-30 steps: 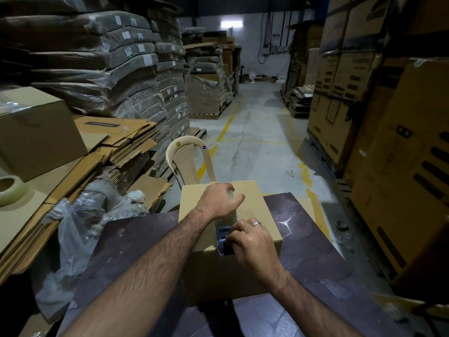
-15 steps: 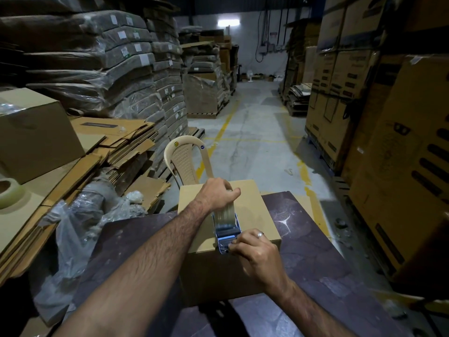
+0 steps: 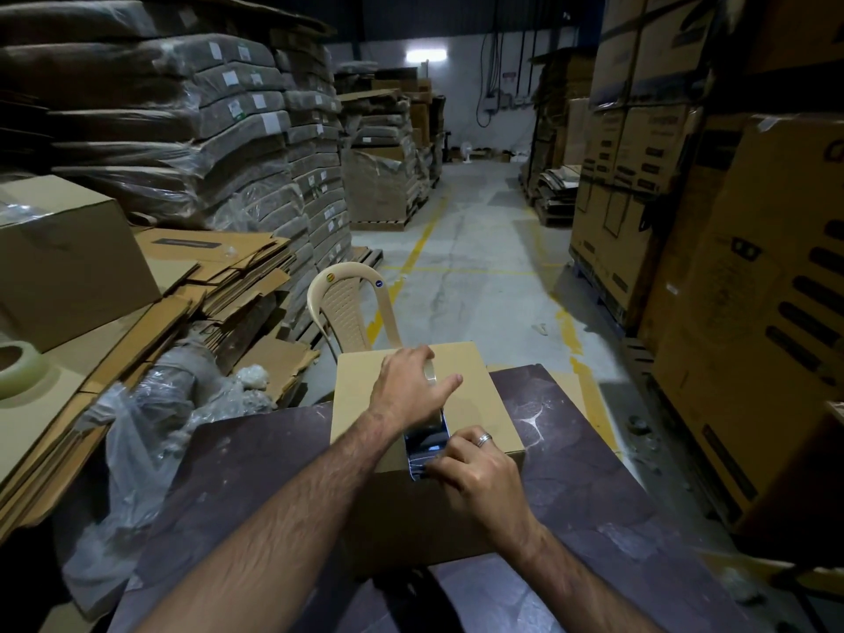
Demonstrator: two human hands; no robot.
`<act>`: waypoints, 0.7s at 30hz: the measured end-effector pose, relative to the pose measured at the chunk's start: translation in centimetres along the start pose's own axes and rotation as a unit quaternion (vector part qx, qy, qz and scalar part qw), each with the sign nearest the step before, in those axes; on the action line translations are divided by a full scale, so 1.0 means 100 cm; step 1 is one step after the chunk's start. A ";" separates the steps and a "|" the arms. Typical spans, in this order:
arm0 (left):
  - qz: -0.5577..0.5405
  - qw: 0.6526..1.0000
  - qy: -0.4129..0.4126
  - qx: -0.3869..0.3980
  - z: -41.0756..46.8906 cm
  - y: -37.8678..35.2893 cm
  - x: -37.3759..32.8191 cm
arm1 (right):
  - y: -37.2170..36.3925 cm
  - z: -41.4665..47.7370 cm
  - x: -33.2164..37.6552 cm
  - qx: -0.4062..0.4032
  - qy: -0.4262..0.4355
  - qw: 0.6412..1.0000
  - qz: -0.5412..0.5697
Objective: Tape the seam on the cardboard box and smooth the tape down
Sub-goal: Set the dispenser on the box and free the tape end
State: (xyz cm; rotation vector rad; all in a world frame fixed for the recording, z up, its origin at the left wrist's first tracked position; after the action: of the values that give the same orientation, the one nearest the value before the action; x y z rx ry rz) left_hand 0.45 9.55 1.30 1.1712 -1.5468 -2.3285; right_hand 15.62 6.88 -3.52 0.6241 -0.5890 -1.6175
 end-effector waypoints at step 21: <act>0.035 0.999 0.016 0.008 0.021 0.001 -0.009 | -0.004 -0.003 0.009 -0.010 0.036 0.999 -0.037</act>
State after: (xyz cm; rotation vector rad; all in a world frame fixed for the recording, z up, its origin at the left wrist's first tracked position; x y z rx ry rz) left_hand -0.28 11.44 2.29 1.1337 -1.5729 -2.2472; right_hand 15.42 5.99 -4.04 0.6936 -0.5011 -1.6598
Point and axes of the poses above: each hand's wrist, its own z-axis towards the middle knuckle, its own y-axis out of the back of the hand, x = y × z, the point moved 4 cm from there along z, towards the middle knuckle, and after that the axes turned 15 degrees about y, right-handed, at the moved point
